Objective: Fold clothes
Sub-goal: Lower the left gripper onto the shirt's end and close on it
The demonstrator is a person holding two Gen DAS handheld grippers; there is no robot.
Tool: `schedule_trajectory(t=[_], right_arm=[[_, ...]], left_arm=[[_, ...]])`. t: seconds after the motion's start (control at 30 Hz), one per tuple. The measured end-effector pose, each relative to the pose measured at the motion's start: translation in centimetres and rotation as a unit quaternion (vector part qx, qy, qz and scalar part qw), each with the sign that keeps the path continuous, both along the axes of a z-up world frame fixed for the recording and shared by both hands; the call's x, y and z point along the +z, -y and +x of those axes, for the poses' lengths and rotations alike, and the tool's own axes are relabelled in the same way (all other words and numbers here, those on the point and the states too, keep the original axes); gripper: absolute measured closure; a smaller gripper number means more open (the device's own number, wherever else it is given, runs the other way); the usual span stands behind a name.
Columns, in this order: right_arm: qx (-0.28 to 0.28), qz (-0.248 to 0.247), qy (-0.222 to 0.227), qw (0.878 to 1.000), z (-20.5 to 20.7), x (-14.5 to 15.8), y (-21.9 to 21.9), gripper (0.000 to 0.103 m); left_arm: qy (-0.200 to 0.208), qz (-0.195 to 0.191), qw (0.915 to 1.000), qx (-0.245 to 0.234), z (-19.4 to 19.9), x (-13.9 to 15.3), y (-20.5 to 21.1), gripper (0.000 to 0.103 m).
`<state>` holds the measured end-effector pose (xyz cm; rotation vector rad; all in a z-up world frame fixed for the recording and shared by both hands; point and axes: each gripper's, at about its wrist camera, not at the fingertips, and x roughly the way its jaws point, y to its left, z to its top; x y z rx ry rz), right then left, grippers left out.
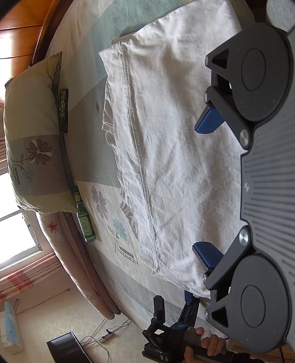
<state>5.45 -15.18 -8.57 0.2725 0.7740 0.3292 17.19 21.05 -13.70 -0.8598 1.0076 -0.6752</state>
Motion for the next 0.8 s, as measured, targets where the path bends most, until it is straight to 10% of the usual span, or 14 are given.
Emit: schedule_trajectory(t=[0.8], right_arm=[[0.008, -0.003, 0.033, 0.999, -0.9, 1.8, -0.7, 0.0]], left_arm=[[-0.015, 0.034, 0.9988, -0.033, 4.3, 0.7, 4.1, 0.001]])
